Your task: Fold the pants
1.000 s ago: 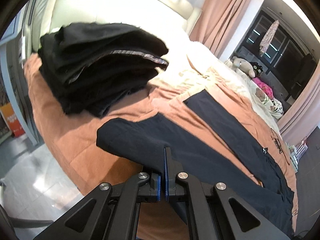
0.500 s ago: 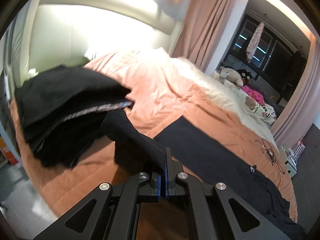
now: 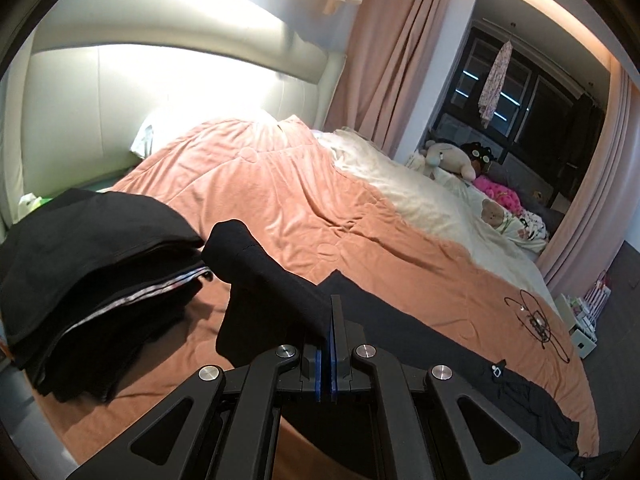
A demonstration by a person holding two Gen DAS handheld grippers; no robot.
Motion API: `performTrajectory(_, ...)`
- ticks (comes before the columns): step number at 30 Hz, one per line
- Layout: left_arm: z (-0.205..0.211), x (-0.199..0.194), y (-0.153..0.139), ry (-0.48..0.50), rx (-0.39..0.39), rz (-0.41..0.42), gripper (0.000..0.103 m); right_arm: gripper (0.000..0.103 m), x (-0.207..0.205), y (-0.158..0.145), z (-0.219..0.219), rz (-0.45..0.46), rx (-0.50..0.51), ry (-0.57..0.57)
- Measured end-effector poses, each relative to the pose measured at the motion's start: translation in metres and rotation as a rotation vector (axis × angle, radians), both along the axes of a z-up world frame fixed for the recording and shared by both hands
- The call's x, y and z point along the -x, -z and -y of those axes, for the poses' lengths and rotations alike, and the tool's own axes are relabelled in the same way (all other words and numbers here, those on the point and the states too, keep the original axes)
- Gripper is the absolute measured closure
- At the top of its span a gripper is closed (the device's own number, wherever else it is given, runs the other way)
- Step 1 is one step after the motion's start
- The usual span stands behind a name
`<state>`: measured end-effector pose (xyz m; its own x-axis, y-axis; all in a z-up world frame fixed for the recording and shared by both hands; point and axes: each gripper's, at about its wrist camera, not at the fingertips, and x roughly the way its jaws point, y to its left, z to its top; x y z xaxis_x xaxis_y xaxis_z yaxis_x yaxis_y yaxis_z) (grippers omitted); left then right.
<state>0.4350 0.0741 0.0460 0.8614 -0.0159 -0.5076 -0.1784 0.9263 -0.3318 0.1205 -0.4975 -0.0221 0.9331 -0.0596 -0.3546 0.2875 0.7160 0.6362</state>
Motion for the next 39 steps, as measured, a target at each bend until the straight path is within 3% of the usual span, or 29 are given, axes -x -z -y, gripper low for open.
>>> performTrajectory(7,0.012,-0.046,0.011,0.006,-0.017,-0.035,0.101,0.103,-0.033,-0.011,-0.001,-0.016,0.045,-0.01)
performTrajectory(17,0.035,-0.13,0.033,0.018,-0.058,-0.087,0.1,0.103,-0.113,-0.03,0.005,-0.079,0.12,-0.004)
performTrajectory(30,0.066,-0.228,0.087,0.035,-0.105,-0.201,0.1,0.103,-0.225,-0.016,0.01,-0.202,0.168,0.01)
performTrajectory(39,0.084,-0.28,0.122,0.035,-0.158,-0.297,0.1,0.103,-0.279,-0.012,0.016,-0.268,0.203,0.018)
